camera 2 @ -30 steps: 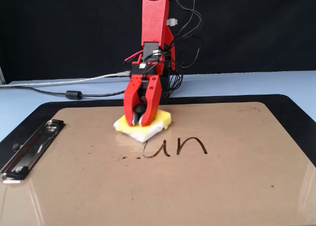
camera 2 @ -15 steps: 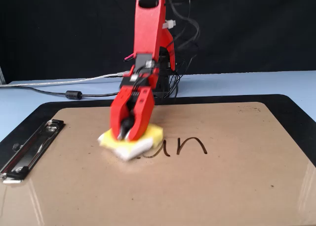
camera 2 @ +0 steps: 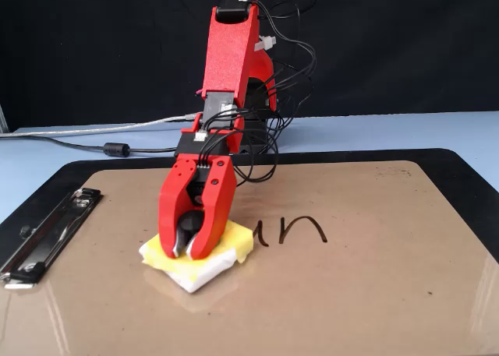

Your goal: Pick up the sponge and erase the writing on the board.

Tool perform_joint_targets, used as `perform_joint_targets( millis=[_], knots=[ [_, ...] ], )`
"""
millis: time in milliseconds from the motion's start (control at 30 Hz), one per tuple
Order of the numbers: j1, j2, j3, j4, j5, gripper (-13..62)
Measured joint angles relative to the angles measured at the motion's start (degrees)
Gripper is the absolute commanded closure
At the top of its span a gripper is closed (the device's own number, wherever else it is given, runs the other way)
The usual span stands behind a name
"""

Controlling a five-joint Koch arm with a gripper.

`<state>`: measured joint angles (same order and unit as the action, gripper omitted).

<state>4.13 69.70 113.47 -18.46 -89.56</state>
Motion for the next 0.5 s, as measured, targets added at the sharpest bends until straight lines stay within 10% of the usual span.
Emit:
perform_joint_targets(
  millis=[300, 500],
  knots=[
    [-2.29, 32.78, 28.65, 14.68, 0.35, 57.5],
    [-8.61, 16.96, 11.51, 14.41, 0.09, 57.5]
  ],
)
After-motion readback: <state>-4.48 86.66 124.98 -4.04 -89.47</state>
